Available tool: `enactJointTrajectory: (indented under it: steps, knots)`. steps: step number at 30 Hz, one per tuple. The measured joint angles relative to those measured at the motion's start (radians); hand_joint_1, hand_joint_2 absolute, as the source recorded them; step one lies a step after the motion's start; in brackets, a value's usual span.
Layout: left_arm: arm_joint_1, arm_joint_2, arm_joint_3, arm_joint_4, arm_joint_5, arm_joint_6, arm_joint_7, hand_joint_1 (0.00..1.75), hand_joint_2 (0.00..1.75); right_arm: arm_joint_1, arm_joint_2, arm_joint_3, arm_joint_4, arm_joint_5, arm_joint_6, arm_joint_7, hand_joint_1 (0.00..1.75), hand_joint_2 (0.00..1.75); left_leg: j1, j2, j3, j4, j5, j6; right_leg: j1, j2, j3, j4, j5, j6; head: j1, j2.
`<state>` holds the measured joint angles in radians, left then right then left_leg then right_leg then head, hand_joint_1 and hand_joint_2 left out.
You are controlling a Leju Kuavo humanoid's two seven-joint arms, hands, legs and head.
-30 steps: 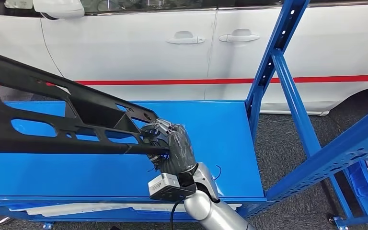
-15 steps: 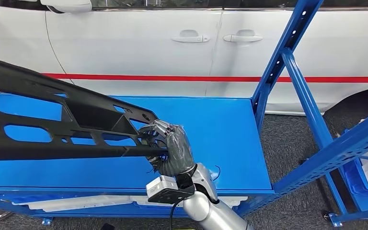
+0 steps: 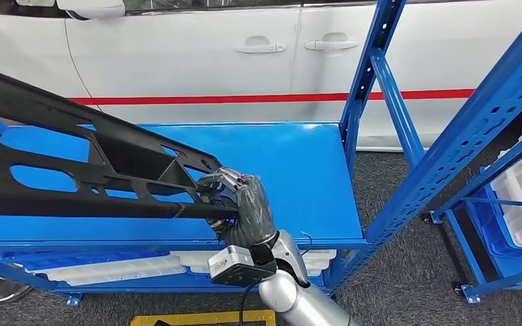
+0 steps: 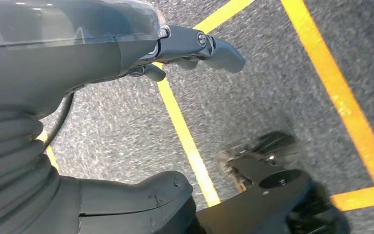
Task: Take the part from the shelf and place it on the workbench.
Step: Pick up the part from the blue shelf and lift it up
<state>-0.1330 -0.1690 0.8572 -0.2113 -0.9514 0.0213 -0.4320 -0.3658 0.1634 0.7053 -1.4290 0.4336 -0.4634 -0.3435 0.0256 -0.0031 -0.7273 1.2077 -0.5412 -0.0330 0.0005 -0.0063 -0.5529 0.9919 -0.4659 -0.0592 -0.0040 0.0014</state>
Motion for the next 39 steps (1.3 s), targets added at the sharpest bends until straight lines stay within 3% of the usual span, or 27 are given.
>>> enactJointTrajectory:
  steps: [1,3,5,7,8,10,11,13,15,16,17,18,20,22,23,25,27,29,31,32,33,35,36,38,39]
  knots:
    - [0.000,0.000,0.000,0.000,0.000,0.000,0.000,0.00,1.75,0.000,0.000,0.001,0.000,0.000,0.000,0.000,1.75,1.75,0.000,0.000,-0.003,0.050,-0.015,-0.004,0.001,-0.001,-0.016,0.003,0.010,0.001,0.000,0.000]
    - [0.000,0.001,0.000,0.000,0.000,0.000,0.001,0.00,1.75,0.001,0.000,0.004,0.000,0.000,0.000,0.001,1.75,1.75,0.001,0.000,0.033,0.062,0.014,-0.008,0.000,-0.002,-0.049,0.011,0.028,0.006,0.000,0.000]
    - [-0.002,0.002,0.000,0.000,-0.001,0.000,0.002,0.00,1.75,0.000,0.000,0.006,0.000,0.000,0.000,0.001,1.75,1.75,0.002,0.000,0.128,-0.050,0.051,-0.009,0.000,-0.002,-0.077,0.024,0.041,0.014,0.000,0.000]
    - [-0.005,0.003,0.000,0.000,-0.002,0.000,0.002,0.00,1.75,0.000,0.000,0.006,0.000,0.000,0.000,0.001,1.75,1.75,-0.001,-0.004,0.211,-0.173,0.040,0.000,0.002,-0.002,-0.093,0.036,0.052,0.025,0.000,0.000]
    - [-0.005,0.003,0.000,0.000,-0.002,0.000,0.002,0.00,1.75,0.000,0.001,0.006,0.000,0.000,0.000,0.002,1.75,1.75,-0.004,-0.005,0.228,-0.204,0.029,0.007,0.004,-0.002,-0.097,0.038,0.059,0.030,0.000,0.000]
    - [-0.002,0.002,0.000,0.000,-0.002,-0.001,0.002,0.00,1.75,0.001,0.000,0.007,0.000,0.000,0.000,0.002,1.75,1.75,-0.004,-0.004,0.224,-0.211,0.036,0.025,0.005,0.001,-0.102,0.039,0.070,0.042,0.000,0.000]
    - [-0.002,0.001,0.000,0.000,-0.002,-0.002,0.003,0.00,1.75,0.001,0.000,0.007,0.001,0.000,0.000,0.002,1.75,1.75,-0.003,-0.001,0.217,-0.212,0.044,0.035,0.004,0.003,-0.108,0.046,0.060,0.048,0.000,0.000]
    - [-0.001,0.000,0.000,0.000,-0.002,-0.003,0.004,0.00,1.75,0.002,-0.001,0.008,0.001,0.000,0.000,0.002,1.75,1.75,0.000,0.004,0.196,-0.215,0.065,0.055,0.002,0.006,-0.131,0.107,-0.011,0.057,0.001,0.000]
    - [-0.001,0.001,0.000,0.000,-0.002,-0.003,0.004,0.00,1.75,0.002,-0.002,0.008,0.001,0.000,0.000,0.002,1.75,1.75,-0.004,0.005,0.169,-0.213,0.085,0.064,-0.001,0.006,-0.161,0.231,-0.106,0.061,0.001,0.000]
    - [-0.001,0.001,0.000,0.000,-0.001,-0.003,0.004,0.00,1.75,0.003,-0.003,0.008,0.002,0.000,0.000,0.002,1.75,1.75,-0.007,0.006,0.156,-0.212,0.094,0.064,-0.001,0.006,-0.169,0.286,-0.129,0.061,0.001,0.000]
    - [0.000,0.001,0.000,0.000,-0.001,-0.003,0.004,0.00,1.75,0.003,-0.003,0.008,0.002,0.000,0.000,0.002,1.75,1.75,-0.010,0.006,0.144,-0.211,0.103,0.065,0.000,0.006,-0.166,0.319,-0.131,0.058,0.001,0.000]
    - [0.000,0.001,0.000,0.000,-0.001,-0.003,0.004,0.00,1.75,0.004,-0.003,0.008,0.002,0.000,0.000,0.002,1.75,1.75,-0.014,0.006,0.133,-0.210,0.111,0.065,0.001,0.006,-0.146,0.315,-0.113,0.053,0.001,0.000]
    - [0.000,-0.001,0.000,0.000,-0.001,-0.003,0.004,0.00,1.75,0.004,-0.003,0.008,0.003,0.000,0.000,0.002,1.75,1.75,-0.021,0.006,0.117,-0.209,0.125,0.066,0.011,0.007,-0.059,0.206,-0.061,0.027,0.000,0.000]
    - [0.001,-0.006,0.000,0.000,-0.002,-0.005,0.007,0.00,1.75,0.002,-0.003,0.008,0.002,0.000,-0.001,0.002,1.75,1.75,-0.026,0.005,0.107,-0.210,0.140,0.061,0.025,0.005,0.036,0.060,-0.050,-0.001,0.000,0.000]
    - [0.002,-0.008,0.000,0.000,-0.002,-0.005,0.008,0.00,1.75,0.002,-0.003,0.008,0.002,0.000,-0.001,0.002,1.75,1.75,-0.025,0.006,0.104,-0.211,0.148,0.056,0.031,0.005,0.060,0.016,-0.054,-0.009,0.000,0.000]
    - [0.003,-0.010,0.000,0.000,-0.003,-0.006,0.013,0.00,1.75,0.002,-0.002,0.008,0.002,0.001,-0.003,0.003,1.75,1.75,-0.022,0.006,0.101,-0.220,0.165,0.044,0.034,0.005,0.067,-0.017,-0.043,-0.011,0.000,0.000]
    - [0.004,-0.010,0.001,0.000,-0.003,-0.007,0.018,0.00,1.75,0.003,-0.003,0.008,0.003,0.003,-0.005,0.005,1.75,1.75,-0.022,0.004,0.091,-0.214,0.146,0.034,0.026,0.001,0.059,-0.038,-0.012,-0.014,0.000,0.000]
    - [0.008,-0.010,0.001,0.000,-0.003,-0.007,0.023,0.00,1.75,0.003,-0.003,0.008,0.003,0.005,-0.007,0.006,1.75,1.75,-0.017,0.003,0.067,-0.136,0.062,0.024,0.018,-0.004,0.040,-0.047,0.012,-0.014,0.000,0.000]
    - [0.010,-0.011,0.001,0.000,-0.004,-0.008,0.027,0.00,1.75,0.004,-0.003,0.008,0.004,0.005,-0.010,0.006,1.75,1.75,-0.008,0.003,0.041,-0.013,-0.015,0.010,0.015,-0.006,0.010,-0.036,0.027,-0.010,0.000,0.000]
    - [0.010,-0.012,0.001,0.000,-0.006,-0.009,0.028,0.00,1.75,0.005,-0.003,0.008,0.005,0.006,-0.012,0.007,1.75,1.75,-0.003,0.003,0.040,0.027,-0.021,0.002,0.013,-0.007,-0.008,-0.026,0.033,-0.005,0.000,0.000]
    - [0.010,-0.012,0.001,0.000,-0.007,-0.010,0.030,0.00,1.75,0.006,-0.003,0.008,0.005,0.006,-0.014,0.007,1.75,1.75,0.002,0.003,0.052,0.037,-0.005,-0.005,0.009,-0.008,-0.027,-0.014,0.037,-0.001,0.000,0.000]
    - [0.010,-0.013,0.001,0.000,-0.010,-0.013,0.033,0.00,1.75,0.008,-0.003,0.008,0.006,0.006,-0.018,0.006,1.75,1.75,0.013,0.004,0.114,-0.033,0.043,-0.024,-0.001,-0.009,-0.064,0.015,0.043,0.011,0.000,0.000]
    - [0.009,-0.015,0.001,0.000,-0.011,-0.015,0.034,0.00,1.75,0.009,-0.003,0.008,0.006,0.006,-0.021,0.006,1.75,1.75,0.014,0.002,0.152,-0.091,0.049,-0.031,-0.004,-0.009,-0.083,0.030,0.046,0.019,-0.001,0.000]
    - [0.008,-0.018,0.000,0.001,-0.015,-0.017,0.038,0.00,1.75,0.011,-0.003,0.008,0.005,0.005,-0.028,0.006,1.75,1.75,0.012,-0.003,0.195,-0.167,0.033,-0.026,-0.002,-0.006,-0.108,0.053,0.055,0.033,-0.002,0.000]
    - [0.008,-0.020,0.000,0.001,-0.018,-0.017,0.040,0.00,1.75,0.014,-0.004,0.008,0.005,0.004,-0.032,0.005,1.75,1.75,0.008,-0.005,0.199,-0.174,0.029,-0.015,0.000,-0.006,-0.113,0.057,0.062,0.038,-0.003,0.000]
